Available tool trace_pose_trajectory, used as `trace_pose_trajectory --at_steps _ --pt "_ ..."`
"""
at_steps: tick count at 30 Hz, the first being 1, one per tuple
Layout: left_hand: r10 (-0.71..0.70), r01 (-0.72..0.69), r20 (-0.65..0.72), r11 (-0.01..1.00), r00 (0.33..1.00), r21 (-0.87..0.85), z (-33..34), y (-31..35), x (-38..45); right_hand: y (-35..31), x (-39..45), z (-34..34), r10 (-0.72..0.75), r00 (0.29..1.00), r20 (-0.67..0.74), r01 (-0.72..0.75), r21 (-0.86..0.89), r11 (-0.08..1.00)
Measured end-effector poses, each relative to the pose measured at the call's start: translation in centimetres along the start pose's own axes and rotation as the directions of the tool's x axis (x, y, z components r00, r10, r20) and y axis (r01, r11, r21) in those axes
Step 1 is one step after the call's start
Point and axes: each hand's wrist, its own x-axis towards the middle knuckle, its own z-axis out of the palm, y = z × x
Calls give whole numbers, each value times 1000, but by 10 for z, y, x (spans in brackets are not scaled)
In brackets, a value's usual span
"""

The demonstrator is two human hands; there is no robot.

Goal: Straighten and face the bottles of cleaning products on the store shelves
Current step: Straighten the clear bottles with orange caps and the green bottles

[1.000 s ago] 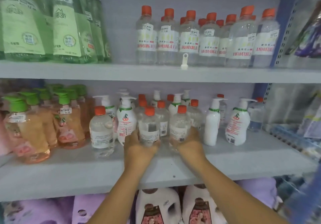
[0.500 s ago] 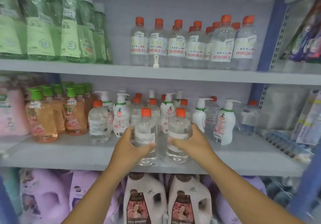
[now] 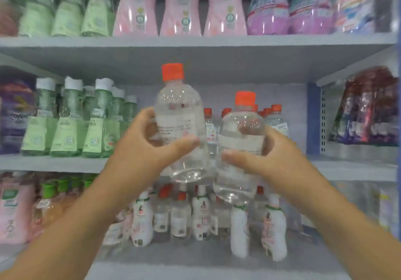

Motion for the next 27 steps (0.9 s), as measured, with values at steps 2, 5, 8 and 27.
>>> trace_pose_trajectory --at_steps 2,5,8,27 --pt "28 -28 3 998 1000 57 3 1 44 -5 37 -7 1 996 -87 -3 -23 1000" --pt "-9 7 21 995 1000 95 15 -21 96 4 81 -5 30 991 -127 -35 -42 998" --pt "-93 73 90 976 992 207 28 -56 124 28 105 7 53 988 -148 -65 -81 995" --pt "-333 181 379 906 863 383 64 -124 189 50 173 27 -77 990 -117 -88 -947 308"
